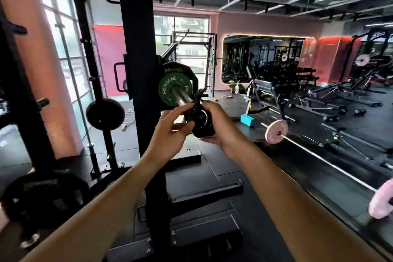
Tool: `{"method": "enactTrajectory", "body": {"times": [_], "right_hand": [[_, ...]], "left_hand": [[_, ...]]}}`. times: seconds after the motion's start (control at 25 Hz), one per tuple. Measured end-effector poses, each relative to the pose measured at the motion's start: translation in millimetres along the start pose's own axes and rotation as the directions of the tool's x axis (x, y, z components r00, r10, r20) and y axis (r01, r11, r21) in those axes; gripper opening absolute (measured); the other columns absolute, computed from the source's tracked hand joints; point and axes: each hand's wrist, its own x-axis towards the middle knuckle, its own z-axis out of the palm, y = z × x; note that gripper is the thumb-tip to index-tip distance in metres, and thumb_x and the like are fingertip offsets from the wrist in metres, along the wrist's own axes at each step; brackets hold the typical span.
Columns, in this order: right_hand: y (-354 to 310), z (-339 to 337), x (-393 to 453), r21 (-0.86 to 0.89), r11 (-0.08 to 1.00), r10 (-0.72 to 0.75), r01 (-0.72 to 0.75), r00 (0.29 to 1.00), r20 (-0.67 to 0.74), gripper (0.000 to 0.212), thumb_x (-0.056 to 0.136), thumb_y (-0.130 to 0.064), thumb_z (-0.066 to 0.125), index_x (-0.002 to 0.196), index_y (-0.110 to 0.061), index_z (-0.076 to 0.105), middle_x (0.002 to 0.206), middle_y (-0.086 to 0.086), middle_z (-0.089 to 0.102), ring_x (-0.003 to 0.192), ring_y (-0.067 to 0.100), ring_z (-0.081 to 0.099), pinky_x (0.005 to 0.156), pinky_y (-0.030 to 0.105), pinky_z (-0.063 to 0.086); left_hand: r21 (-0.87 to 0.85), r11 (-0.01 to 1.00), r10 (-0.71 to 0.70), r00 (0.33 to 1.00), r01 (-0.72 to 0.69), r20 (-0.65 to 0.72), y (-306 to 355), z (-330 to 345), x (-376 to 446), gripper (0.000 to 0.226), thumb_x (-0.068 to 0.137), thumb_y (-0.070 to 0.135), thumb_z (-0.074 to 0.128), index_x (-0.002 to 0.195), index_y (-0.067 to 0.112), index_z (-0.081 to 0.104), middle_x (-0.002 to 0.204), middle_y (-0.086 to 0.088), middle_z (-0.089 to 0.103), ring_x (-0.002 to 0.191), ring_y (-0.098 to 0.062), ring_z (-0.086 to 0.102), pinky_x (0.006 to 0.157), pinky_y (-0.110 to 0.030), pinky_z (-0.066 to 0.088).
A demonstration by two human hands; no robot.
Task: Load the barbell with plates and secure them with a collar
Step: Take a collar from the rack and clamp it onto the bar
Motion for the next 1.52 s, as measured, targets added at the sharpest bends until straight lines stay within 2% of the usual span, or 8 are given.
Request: {"method": "enactTrajectory", "body": {"times": [0.08, 0.32, 0.52, 0.88, 1.0, 1.16, 1.32, 1.52], "right_hand": [[6, -5, 7, 0.044, 0.999, -0.014, 0.011, 0.998, 0.066, 0.038, 0.097, -0.051, 0.048, 0.124, -0.032, 0.067, 0.134, 0.008, 0.066, 0.118, 0.025, 0.068, 0.077, 0.037, 0.059], [10, -21, 21, 0.095, 0.995, -0.065, 0.043, 0.97, 0.235, 0.045, 0.082, -0.057, 0.058, 0.122, -0.037, 0.065, 0.129, -0.001, 0.071, 0.119, 0.022, 0.068, 0.084, 0.042, 0.061], [11, -26, 24, 0.096, 0.993, -0.104, 0.076, 0.936, 0.336, 0.014, 0.083, -0.058, 0.062, 0.095, -0.056, 0.069, 0.129, -0.004, 0.07, 0.121, 0.021, 0.067, 0.079, 0.041, 0.062], [15, -33, 38, 0.1, 0.991, -0.122, 0.09, 0.91, 0.396, 0.018, 0.1, -0.046, 0.058, 0.118, -0.04, 0.06, 0.134, 0.002, 0.064, 0.12, 0.025, 0.067, 0.072, 0.037, 0.062], [16, -31, 34, 0.064, 0.988, -0.151, 0.137, 0.909, 0.389, 0.025, 0.088, -0.054, 0.06, 0.111, -0.046, 0.062, 0.135, 0.004, 0.063, 0.121, 0.027, 0.066, 0.068, 0.034, 0.061], [22, -28, 31, -0.037, 0.975, -0.193, 0.22, 0.915, 0.354, 0.048, 0.075, -0.072, 0.057, 0.12, -0.056, 0.055, 0.139, 0.011, 0.053, 0.117, 0.027, 0.067, 0.079, 0.04, 0.064], [22, -26, 27, -0.136, 0.95, -0.225, 0.281, 0.919, 0.325, 0.044, 0.072, -0.079, 0.05, 0.114, -0.065, 0.049, 0.125, 0.0, 0.05, 0.108, 0.022, 0.067, 0.09, 0.046, 0.061], [25, -25, 28, -0.236, 0.914, -0.232, 0.331, 0.901, 0.368, 0.038, 0.078, -0.072, 0.053, 0.114, -0.067, 0.042, 0.116, -0.009, 0.041, 0.096, 0.007, 0.058, 0.073, 0.022, 0.04]], "left_hand": [[0.021, 0.999, -0.031, 0.999, 0.03, 0.016, -3, 1, 4, 0.046, 0.095, 0.003, 0.068, 0.126, 0.037, 0.065, 0.125, -0.007, 0.057, 0.088, -0.009, 0.072, 0.072, -0.02, 0.057], [0.039, 0.998, 0.05, 0.998, -0.052, 0.05, -16, 1, 6, 0.046, 0.097, 0.002, 0.064, 0.133, 0.031, 0.061, 0.126, -0.004, 0.056, 0.088, -0.011, 0.07, 0.086, -0.036, 0.06], [0.026, 0.994, 0.103, 0.991, -0.106, 0.081, -27, -1, 9, 0.047, 0.094, 0.014, 0.062, 0.14, 0.023, 0.054, 0.133, -0.016, 0.055, 0.092, -0.025, 0.067, 0.092, -0.041, 0.058], [0.026, 0.99, 0.133, 0.984, -0.137, 0.121, -32, -5, 12, 0.051, 0.094, 0.011, 0.061, 0.143, 0.016, 0.051, 0.134, -0.028, 0.057, 0.102, -0.055, 0.063, 0.095, -0.055, 0.053], [-0.008, 0.989, 0.148, 0.978, -0.149, 0.144, -32, -7, 11, 0.05, 0.095, 0.011, 0.06, 0.143, 0.015, 0.051, 0.132, -0.019, 0.064, 0.104, -0.05, 0.066, 0.096, -0.051, 0.056], [-0.028, 0.985, 0.172, 0.968, -0.169, 0.181, -34, -8, 8, 0.047, 0.098, 0.012, 0.058, 0.143, 0.022, 0.051, 0.126, 0.015, 0.07, 0.106, -0.01, 0.071, 0.091, -0.022, 0.054], [-0.028, 0.976, 0.217, 0.963, -0.215, 0.157, -45, -10, 9, 0.05, 0.1, 0.005, 0.056, 0.14, 0.034, 0.054, 0.133, 0.015, 0.064, 0.108, -0.006, 0.068, 0.09, -0.022, 0.054], [-0.082, 0.985, 0.154, 0.987, -0.151, 0.033, -72, -8, 7, 0.044, 0.098, -0.012, 0.049, 0.129, 0.018, 0.055, 0.12, 0.015, 0.062, 0.105, -0.005, 0.066, 0.084, -0.028, 0.06]]}}
